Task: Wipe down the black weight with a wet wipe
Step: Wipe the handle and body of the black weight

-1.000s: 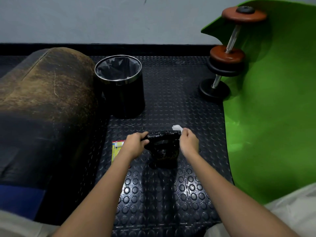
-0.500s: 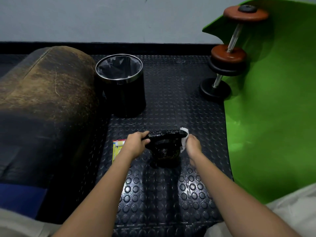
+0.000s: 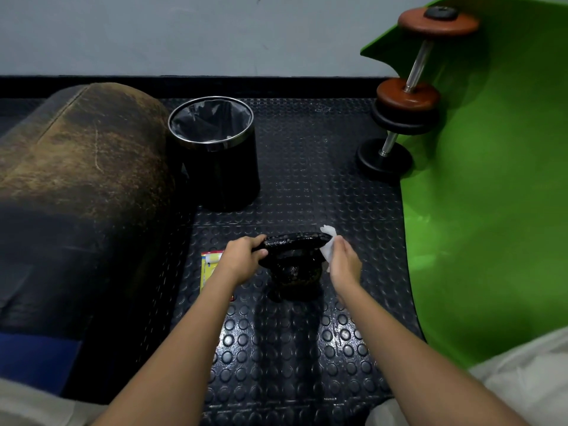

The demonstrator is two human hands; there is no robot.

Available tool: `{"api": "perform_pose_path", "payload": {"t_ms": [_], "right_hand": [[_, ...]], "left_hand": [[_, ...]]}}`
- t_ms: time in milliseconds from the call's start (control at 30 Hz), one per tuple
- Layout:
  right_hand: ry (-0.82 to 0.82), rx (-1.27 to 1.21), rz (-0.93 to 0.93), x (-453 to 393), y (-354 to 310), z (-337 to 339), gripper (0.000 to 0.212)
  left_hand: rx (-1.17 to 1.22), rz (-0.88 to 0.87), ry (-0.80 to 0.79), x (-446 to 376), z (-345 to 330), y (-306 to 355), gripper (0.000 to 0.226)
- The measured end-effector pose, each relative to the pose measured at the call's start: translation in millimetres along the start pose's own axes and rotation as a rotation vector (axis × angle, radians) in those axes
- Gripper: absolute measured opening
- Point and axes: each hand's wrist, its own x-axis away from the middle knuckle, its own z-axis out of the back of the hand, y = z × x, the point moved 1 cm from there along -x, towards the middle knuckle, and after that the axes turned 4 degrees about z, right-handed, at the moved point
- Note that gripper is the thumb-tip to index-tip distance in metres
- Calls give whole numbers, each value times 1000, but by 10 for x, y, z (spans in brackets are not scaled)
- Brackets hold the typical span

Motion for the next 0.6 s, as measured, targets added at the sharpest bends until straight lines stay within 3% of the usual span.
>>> {"api": "perform_pose_path", "payload": {"t_ms": [67, 167, 367, 433, 533, 600], "right_hand": [[-79, -31, -175, -79, -81, -5, 34], [-141, -53, -195, -121, -170, -21, 37], [-36, 239, 395, 25, -89, -60, 35], [-1, 219, 451, 38, -21, -36, 34], [47, 74, 262, 74, 5, 2, 33], [23, -3, -3, 32, 17, -17, 36]], "left_hand": [[4, 3, -2, 2, 1, 4, 46], [0, 7, -8, 7, 6, 6, 47], [6, 4, -1, 30, 23, 31, 46], [7, 4, 1, 39, 26, 42, 46], [12, 4, -1, 47, 24, 45, 47], [24, 4, -4, 50, 23, 42, 47]]}}
